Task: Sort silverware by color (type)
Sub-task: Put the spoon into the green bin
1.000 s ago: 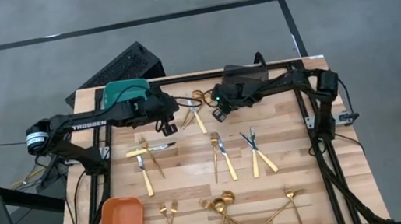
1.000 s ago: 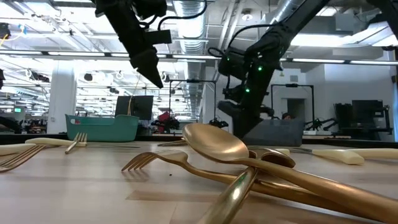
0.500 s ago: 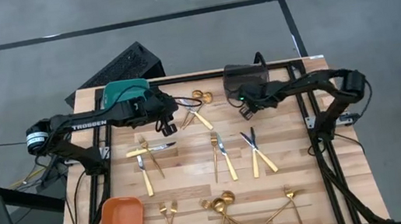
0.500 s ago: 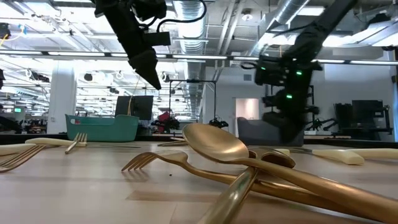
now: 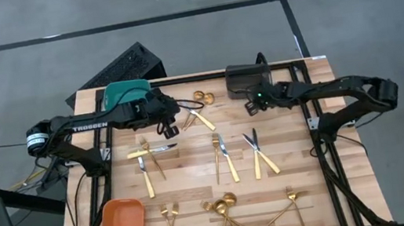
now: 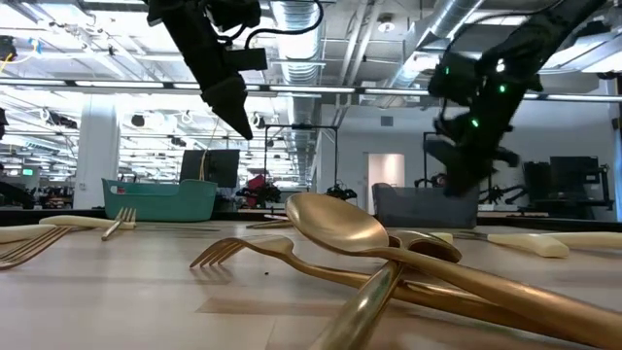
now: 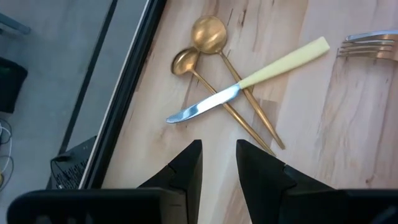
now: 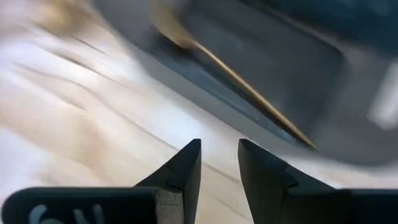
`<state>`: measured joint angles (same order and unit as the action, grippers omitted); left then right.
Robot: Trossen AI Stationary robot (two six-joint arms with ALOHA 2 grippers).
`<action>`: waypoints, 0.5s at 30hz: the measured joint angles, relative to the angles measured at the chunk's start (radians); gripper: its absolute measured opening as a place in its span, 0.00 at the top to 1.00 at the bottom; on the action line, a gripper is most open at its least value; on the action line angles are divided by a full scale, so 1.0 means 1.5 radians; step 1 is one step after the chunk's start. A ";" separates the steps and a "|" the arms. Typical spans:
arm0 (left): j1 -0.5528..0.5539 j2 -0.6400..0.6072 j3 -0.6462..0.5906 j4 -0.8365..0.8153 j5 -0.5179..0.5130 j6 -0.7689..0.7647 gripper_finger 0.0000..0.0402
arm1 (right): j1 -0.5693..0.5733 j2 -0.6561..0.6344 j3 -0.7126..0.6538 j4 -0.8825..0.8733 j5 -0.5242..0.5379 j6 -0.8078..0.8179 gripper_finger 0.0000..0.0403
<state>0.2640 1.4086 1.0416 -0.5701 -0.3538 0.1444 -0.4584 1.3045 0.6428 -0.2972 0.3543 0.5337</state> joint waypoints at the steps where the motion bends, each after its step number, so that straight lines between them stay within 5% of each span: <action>1: -0.002 0.000 0.000 0.000 0.000 -0.001 0.78 | 0.011 0.003 0.007 0.024 -0.008 -0.004 0.67; 9: -0.007 0.000 0.000 0.000 0.000 -0.014 0.78 | 0.040 0.132 0.180 0.072 -0.022 -0.132 0.67; 15: -0.014 0.000 0.000 -0.006 0.001 -0.053 0.78 | 0.004 0.281 0.395 -0.001 -0.108 -0.289 0.67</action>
<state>0.2423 1.4090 1.0416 -0.5788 -0.3527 0.0646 -0.4526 1.7255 1.2358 -0.2989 0.1930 0.1009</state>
